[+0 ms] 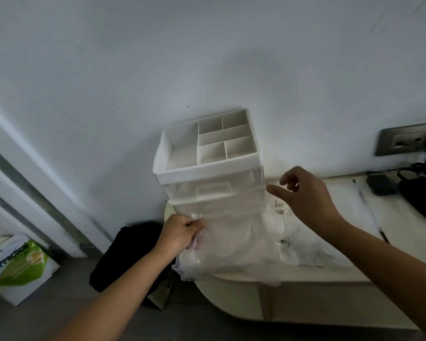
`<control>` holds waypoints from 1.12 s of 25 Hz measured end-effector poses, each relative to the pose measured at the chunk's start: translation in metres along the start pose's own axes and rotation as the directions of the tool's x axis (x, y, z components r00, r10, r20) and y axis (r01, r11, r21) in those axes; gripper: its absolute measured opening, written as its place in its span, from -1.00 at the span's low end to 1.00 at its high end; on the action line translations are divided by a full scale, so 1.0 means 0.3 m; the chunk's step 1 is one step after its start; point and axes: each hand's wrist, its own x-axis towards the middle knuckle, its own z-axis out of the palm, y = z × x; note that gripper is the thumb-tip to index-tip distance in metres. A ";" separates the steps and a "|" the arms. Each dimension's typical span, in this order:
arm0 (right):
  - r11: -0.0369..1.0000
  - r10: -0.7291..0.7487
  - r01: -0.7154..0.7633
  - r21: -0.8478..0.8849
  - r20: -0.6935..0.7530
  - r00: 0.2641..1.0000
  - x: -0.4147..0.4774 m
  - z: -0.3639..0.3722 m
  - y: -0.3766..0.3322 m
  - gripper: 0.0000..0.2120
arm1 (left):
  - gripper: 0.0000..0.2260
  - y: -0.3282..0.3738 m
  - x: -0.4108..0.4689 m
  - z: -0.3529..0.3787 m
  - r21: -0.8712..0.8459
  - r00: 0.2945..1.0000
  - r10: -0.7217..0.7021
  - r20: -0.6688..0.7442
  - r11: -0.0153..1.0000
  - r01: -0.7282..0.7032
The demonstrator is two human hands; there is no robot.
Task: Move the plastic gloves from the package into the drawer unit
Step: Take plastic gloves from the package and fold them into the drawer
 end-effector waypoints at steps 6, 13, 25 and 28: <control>0.823 -0.459 0.568 -0.021 0.564 0.687 -0.109 0.179 -0.067 -0.73 | -0.68 -0.021 0.008 -0.019 0.192 0.998 0.069 -0.009 0.979 -0.066; 0.752 -0.123 0.568 -0.335 0.775 0.620 -0.113 0.367 0.013 -0.54 | -0.63 -0.048 0.011 -0.036 0.562 0.977 0.209 -0.046 0.814 -0.147; 0.845 -0.010 0.418 -0.334 0.772 0.636 -0.105 0.431 -0.001 -0.69 | -0.83 0.014 -0.046 0.075 0.738 0.946 0.235 0.224 0.593 -0.322; 0.827 0.014 0.431 -0.361 0.779 0.626 -0.106 0.419 -0.004 -0.67 | -0.68 -0.026 -0.028 0.112 0.732 0.963 0.054 0.265 0.638 -0.238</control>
